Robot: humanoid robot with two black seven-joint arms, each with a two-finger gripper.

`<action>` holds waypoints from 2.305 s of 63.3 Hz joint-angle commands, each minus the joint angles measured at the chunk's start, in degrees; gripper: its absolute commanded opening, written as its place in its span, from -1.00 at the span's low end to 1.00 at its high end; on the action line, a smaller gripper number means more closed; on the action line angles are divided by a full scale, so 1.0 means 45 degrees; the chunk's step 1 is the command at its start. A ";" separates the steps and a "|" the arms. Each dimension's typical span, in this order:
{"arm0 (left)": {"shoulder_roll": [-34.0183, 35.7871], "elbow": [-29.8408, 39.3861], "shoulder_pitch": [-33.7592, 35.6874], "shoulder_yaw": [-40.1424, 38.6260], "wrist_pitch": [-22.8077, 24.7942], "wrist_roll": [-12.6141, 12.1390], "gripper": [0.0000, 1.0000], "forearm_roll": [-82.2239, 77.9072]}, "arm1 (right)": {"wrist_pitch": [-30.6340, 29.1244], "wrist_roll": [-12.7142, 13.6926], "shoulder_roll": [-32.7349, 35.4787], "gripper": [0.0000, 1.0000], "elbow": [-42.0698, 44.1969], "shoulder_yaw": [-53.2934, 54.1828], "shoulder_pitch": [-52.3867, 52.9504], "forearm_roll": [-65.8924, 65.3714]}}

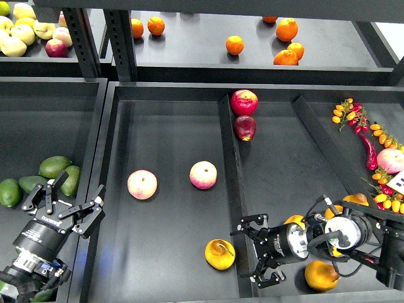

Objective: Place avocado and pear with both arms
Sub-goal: 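Lower the right gripper onto the yellow pear and close on it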

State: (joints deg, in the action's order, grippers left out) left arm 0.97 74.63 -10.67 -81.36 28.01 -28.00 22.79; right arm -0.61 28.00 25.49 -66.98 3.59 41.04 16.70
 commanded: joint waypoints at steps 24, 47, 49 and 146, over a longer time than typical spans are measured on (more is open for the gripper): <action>-0.0040 0.0076 -0.0168 0.0111 -0.0002 -0.0001 0.99 -0.0278 | -0.0313 -0.0001 -0.1289 0.99 0.1798 0.0218 -0.0408 -0.0312; -0.0216 0.0232 -0.0597 0.0677 -0.0002 -0.0001 0.99 -0.0826 | -0.0332 -0.0001 -0.1505 0.99 0.2522 0.0395 -0.0663 -0.0312; -0.0216 0.0232 -0.0617 0.0697 -0.0002 -0.0001 0.99 -0.0884 | -0.0332 -0.0001 -0.1563 0.99 0.2580 0.0394 -0.0682 -0.0312; -0.0216 0.0369 -0.0949 0.0951 -0.0002 -0.0001 0.99 -0.0923 | -0.0235 -0.0001 -0.2501 -0.48 0.3303 0.1117 -0.1425 -0.0507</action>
State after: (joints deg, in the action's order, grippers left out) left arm 0.00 76.29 -14.69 -77.08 28.00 -28.00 18.63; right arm -1.21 27.98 14.23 -51.75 8.53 35.03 14.26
